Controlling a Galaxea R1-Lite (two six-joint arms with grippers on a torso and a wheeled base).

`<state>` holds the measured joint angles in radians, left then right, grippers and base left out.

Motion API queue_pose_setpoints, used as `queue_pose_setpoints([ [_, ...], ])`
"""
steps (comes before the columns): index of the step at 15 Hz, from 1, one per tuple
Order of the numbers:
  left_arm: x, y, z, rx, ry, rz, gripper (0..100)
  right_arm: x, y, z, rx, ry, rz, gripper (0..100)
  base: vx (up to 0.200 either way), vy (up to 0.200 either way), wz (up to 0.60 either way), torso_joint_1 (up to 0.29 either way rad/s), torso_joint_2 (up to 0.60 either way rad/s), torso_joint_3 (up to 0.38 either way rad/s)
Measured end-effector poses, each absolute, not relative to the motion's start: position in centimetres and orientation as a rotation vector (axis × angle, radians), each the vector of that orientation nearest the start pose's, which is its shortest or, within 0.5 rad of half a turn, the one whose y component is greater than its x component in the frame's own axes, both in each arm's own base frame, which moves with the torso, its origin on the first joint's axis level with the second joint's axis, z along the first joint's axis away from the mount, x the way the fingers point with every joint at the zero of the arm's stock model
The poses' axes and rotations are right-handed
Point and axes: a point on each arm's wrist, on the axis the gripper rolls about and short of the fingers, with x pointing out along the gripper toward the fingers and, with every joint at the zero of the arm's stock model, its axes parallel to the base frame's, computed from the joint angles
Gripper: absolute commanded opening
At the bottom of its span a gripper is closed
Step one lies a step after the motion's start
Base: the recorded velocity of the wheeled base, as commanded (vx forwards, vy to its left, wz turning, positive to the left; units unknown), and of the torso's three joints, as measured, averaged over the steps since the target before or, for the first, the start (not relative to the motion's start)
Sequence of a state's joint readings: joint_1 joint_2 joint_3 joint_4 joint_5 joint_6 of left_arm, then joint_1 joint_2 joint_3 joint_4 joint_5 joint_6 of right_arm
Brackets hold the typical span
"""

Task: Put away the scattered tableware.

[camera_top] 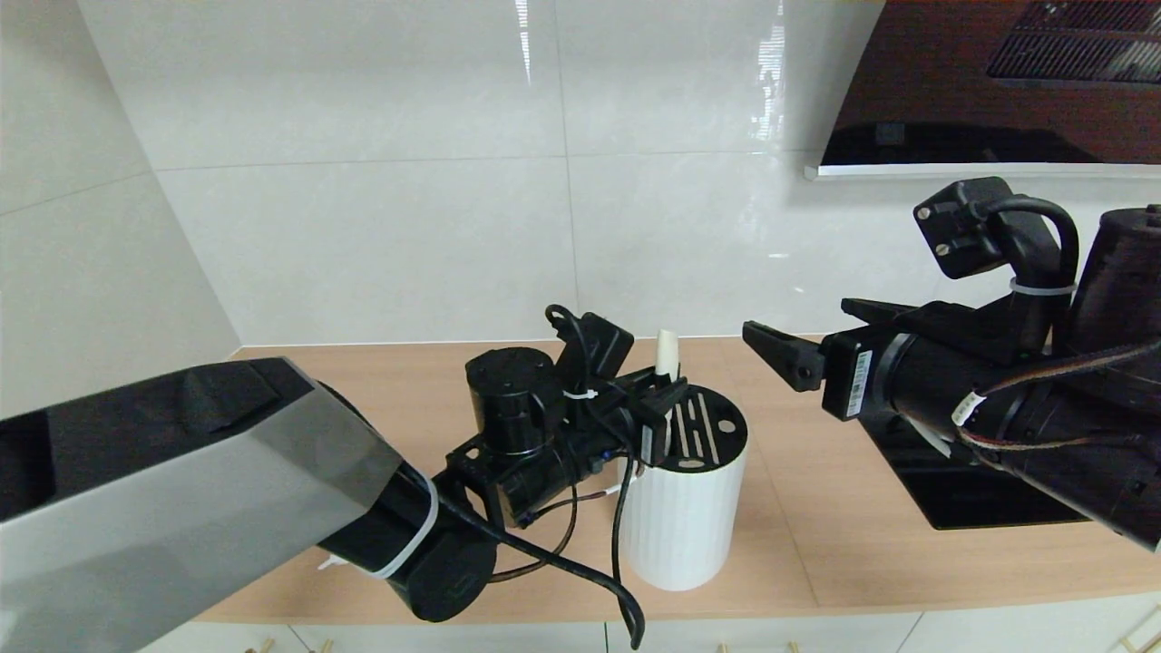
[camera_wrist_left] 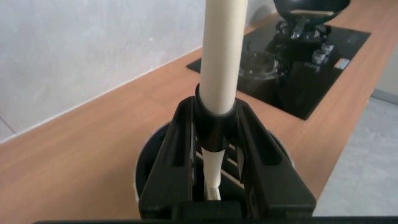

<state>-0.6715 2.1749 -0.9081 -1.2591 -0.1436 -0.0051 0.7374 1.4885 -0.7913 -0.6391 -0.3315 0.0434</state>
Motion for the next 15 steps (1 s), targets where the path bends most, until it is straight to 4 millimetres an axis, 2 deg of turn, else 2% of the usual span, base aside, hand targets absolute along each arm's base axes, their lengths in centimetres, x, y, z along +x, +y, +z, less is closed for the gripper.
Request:
queue_pose_setpoints([
  [6,31.1,-25.4,8.7,0.006,0.044,-0.820,0,19.7,16.9,23.8,0.012,0.061,0.403,100,0.000,0.000,0.00,0.000,0.00,0.000],
  [7,31.1,-25.4,8.7,0.005,0.041,-0.820,100,19.7,16.9,23.8,0.012,0.061,0.404,100,0.000,0.000,0.00,0.000,0.00,0.000],
  [15,31.5,-25.5,9.9,-0.017,-0.037,-0.766,100,19.7,16.9,23.8,0.012,0.063,0.403,100,0.000,0.000,0.00,0.000,0.00,0.000],
])
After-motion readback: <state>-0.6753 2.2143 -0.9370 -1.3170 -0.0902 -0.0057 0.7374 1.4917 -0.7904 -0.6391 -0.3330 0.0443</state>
